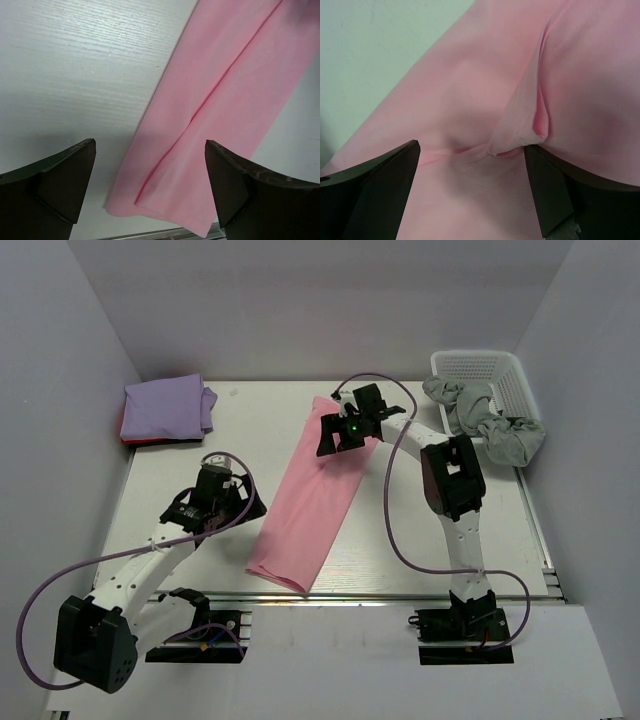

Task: Fold and stack the t-shirts
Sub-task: Rotate the tshirt 90 degrees

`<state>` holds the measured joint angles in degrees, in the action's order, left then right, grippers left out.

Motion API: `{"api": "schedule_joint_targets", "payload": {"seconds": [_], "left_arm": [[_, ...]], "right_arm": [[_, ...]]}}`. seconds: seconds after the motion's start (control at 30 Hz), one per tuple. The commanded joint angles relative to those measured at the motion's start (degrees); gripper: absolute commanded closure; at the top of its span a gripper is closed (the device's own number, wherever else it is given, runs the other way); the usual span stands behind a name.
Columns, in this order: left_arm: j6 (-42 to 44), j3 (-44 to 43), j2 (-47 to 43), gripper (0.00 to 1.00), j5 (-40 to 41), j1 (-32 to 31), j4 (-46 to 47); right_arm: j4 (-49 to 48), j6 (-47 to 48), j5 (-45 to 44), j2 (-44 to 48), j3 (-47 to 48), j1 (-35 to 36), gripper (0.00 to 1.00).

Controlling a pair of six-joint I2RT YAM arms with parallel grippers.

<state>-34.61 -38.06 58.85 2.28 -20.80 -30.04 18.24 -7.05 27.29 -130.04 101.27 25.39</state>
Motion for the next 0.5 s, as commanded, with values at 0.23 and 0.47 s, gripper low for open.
{"api": "schedule_joint_targets", "payload": {"seconds": [0.23,0.47], "left_arm": [[-1.86,1.5,-1.02,0.0,-0.26,0.14,-0.46],[-1.86,1.5,-0.49,0.0,-0.79,0.14,-0.46]], "right_arm": [[-1.81,3.26,-0.39,-2.32,6.21,5.63,0.1],[2.24,6.79,-2.67,-2.42,7.72,9.24,0.1]]}}
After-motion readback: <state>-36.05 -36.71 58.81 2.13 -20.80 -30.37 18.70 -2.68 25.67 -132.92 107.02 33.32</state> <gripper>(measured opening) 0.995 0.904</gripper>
